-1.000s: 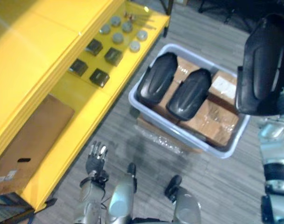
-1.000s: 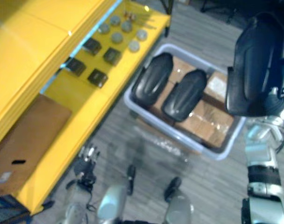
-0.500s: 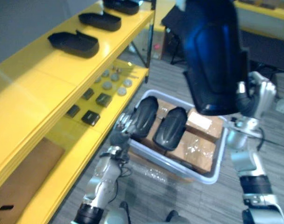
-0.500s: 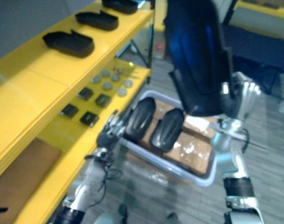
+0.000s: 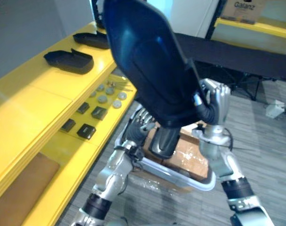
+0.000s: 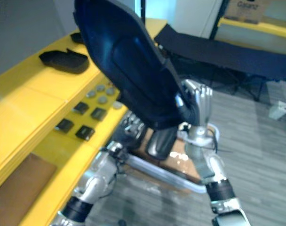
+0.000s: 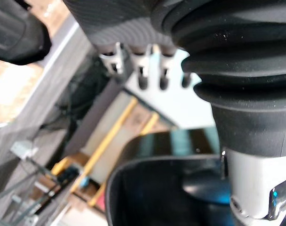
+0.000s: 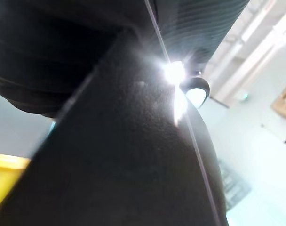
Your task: Walk over and take plastic housings, then place them on the shelf
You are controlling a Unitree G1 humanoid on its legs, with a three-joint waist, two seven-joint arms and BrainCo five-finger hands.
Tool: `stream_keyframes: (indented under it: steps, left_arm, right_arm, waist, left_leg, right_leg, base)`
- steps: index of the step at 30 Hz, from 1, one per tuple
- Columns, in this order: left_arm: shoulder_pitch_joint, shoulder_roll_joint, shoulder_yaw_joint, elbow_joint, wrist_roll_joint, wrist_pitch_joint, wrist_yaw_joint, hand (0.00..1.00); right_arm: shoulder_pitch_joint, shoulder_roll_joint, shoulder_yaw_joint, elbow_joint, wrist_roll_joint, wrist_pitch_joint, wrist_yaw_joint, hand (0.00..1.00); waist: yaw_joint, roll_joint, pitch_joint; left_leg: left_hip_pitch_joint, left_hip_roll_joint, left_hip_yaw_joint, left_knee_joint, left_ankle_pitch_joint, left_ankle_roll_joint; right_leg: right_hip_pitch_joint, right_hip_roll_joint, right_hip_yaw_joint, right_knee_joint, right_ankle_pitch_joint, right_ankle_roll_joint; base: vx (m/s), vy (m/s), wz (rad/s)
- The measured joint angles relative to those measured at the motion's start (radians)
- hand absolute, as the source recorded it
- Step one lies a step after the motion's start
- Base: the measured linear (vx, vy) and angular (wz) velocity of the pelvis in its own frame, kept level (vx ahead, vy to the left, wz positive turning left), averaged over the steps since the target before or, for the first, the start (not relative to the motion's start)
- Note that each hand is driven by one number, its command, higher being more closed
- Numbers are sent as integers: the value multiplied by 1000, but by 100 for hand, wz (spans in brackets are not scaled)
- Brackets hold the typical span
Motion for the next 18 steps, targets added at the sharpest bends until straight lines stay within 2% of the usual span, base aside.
stream_keyframes:
  steps: [3, 5, 9, 13, 16, 17, 18]
  left_arm:
    - [-3, -1, -1, 6, 6, -10, 5, 0]
    - [-4, -2, -3, 20, 47, -49, 11, 0]
    - [-3, -9, -8, 20, 77, -88, 30, 0]
    - [0, -12, -8, 18, 90, -137, 94, 0]
    - [12, -29, -5, 15, 115, -162, 148, 0]
    - [22, -43, -3, 13, 117, -165, 168, 100]
    - [31, -48, -2, 7, 117, -168, 179, 100]
  right_arm:
    - [5, 21, 17, 1, 4, 0, 8, 100]
    - [6, 33, 43, 15, 6, 0, 21, 100]
    - [38, 69, 73, 51, 41, 1, 21, 100]
    - [83, 108, 101, 78, 64, 4, 18, 100]
    - [100, 124, 111, 107, 80, 4, 17, 100]
    - [118, 127, 114, 111, 85, 4, 17, 100]
    - [131, 130, 119, 116, 87, 4, 16, 100]
  waist:
    - [-1, 1, -1]
    - [-1, 2, -3]
    - [-1, 4, -4]
    - [-2, 6, -14]
    - [-5, 5, -26]
    - [-6, 5, -38]
    - [-7, 4, -49]
  left_leg:
    - [2, -4, -4, -21, 20, 0]
    - [3, -9, -11, -47, 39, 2]
    - [8, -21, -23, -95, 72, 8]
    - [20, -26, -21, -179, 113, 11]
    - [17, -27, -18, -179, 128, 10]
    - [17, -28, -18, -179, 129, 10]
    - [17, -28, -18, -175, 131, 9]
  right_leg:
    - [-2, 2, -1, -1, 0, 0]
    - [-3, 5, -1, -11, 0, 0]
    - [-4, 4, -3, -27, 0, 0]
    - [-24, 7, -2, -30, -5, -6]
    - [-33, 6, -2, -29, 5, 0]
    - [-33, 6, -2, -29, 6, 1]
    - [-33, 5, -2, -29, 7, 2]
  base:
    - [-74, -4, 6]
    - [-96, -4, 10]
    - [-118, 12, 11]
    - [-101, 6, 0]
    - [-10, 9, -2]
    - [0, 0, 0]
    - [37, 16, 1]
